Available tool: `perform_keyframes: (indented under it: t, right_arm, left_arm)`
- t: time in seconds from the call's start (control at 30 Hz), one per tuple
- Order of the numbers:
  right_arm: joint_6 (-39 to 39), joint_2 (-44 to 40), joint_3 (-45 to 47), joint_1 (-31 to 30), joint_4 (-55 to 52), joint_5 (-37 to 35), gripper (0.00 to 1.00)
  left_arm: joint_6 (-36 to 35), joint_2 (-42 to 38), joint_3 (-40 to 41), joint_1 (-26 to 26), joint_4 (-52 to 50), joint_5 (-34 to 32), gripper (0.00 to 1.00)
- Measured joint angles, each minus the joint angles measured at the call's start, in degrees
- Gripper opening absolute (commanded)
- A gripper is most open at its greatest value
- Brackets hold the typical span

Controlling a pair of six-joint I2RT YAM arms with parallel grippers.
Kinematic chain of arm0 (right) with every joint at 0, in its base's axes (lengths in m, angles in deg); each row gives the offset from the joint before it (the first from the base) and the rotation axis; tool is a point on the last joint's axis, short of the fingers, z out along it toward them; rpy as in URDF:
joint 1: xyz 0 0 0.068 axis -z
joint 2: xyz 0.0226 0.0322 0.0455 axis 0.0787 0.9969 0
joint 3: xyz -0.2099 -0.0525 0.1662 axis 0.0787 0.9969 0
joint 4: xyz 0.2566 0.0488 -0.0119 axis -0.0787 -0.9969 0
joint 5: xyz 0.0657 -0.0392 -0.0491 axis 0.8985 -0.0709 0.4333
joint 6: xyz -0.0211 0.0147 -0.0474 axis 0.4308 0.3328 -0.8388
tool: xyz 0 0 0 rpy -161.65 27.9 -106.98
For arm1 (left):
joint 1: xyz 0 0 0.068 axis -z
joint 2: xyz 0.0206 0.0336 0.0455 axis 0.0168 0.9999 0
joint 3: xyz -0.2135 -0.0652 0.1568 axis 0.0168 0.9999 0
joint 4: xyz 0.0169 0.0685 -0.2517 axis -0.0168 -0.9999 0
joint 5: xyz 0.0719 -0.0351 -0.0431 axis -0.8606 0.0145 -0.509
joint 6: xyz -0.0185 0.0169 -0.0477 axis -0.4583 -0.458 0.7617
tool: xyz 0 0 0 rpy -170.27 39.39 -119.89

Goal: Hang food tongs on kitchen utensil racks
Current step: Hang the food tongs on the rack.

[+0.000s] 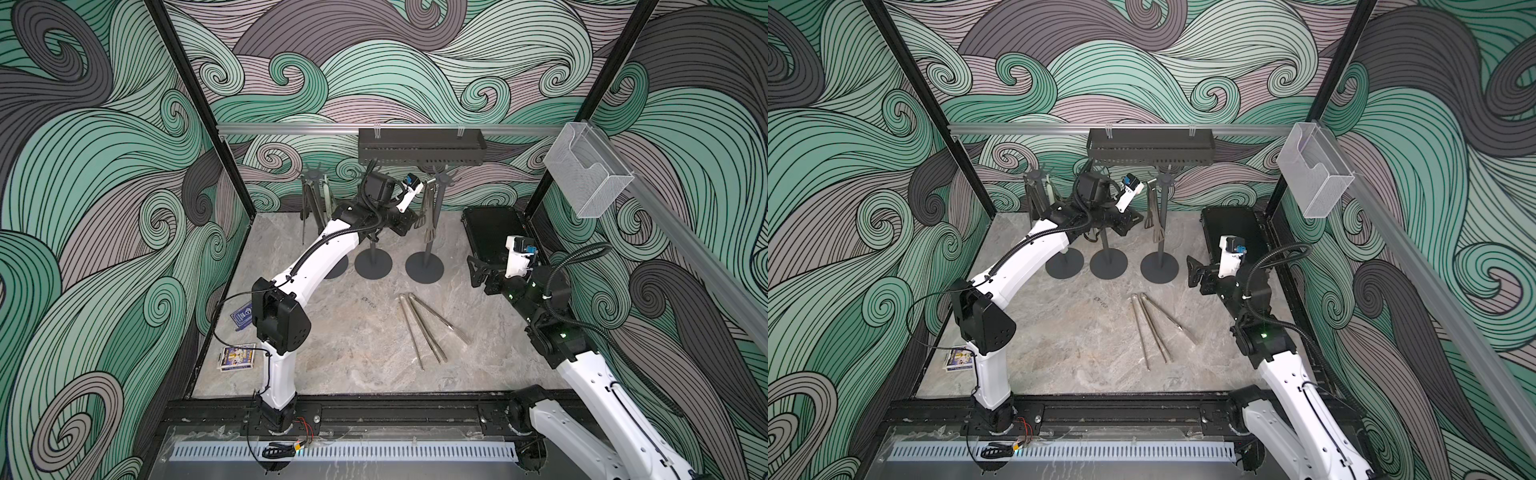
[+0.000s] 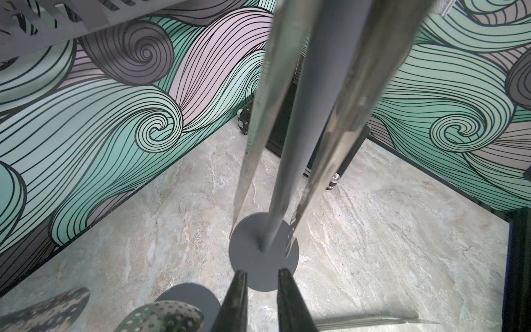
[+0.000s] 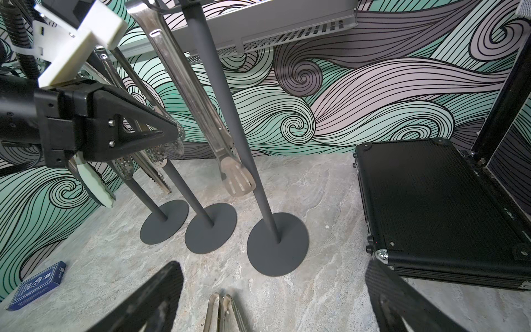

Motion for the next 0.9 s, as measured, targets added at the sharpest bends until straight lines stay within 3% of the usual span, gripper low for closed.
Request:
perform_keyframes:
  t: [0.6, 0.9]
  right_arm:
    - [1.0, -0.1, 0.4, 0.0, -1.2, 0.0, 0.99]
    - [5.5, 1.4, 0.4, -2.0, -13.8, 0.0, 0.95]
  left_arm:
    - [-0.6, -0.2, 0.0, 0.1, -1.0, -1.1, 0.20]
    - [-0.6, -6.9, 4.4, 0.1, -1.1, -1.9, 0.21]
